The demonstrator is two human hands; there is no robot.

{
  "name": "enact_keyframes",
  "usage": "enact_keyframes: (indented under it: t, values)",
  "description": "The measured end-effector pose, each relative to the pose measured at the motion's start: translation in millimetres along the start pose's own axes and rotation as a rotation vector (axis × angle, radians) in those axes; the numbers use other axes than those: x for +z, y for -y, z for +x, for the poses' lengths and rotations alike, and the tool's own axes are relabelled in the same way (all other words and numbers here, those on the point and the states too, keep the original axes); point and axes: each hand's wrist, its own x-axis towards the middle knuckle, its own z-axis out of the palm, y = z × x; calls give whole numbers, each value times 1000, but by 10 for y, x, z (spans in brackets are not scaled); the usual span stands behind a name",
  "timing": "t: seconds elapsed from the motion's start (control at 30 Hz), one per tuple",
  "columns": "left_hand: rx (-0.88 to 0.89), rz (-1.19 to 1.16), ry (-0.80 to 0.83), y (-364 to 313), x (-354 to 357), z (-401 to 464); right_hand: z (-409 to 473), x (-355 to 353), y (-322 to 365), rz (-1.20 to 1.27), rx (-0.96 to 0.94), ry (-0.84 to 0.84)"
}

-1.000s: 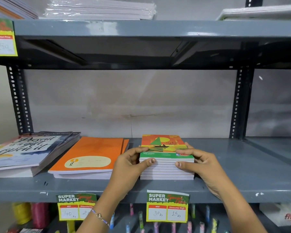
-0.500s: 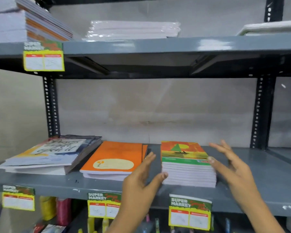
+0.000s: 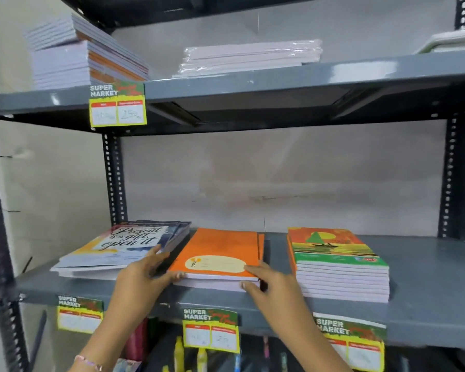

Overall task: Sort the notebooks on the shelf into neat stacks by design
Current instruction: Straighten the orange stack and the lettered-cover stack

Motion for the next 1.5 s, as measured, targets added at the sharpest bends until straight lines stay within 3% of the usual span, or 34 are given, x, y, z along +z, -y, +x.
enact_keyframes:
  t: [0.27,1.0,1.5]
  values:
    - [45,20,24,29,108,31,-18,5,14,-40,-20,-52]
    - [4,-106,-123,137,273,-57,0,-24,70,3,39,-90]
    - [-81,-264,-4,135,229,99,-18,-20,71,28,36,-104]
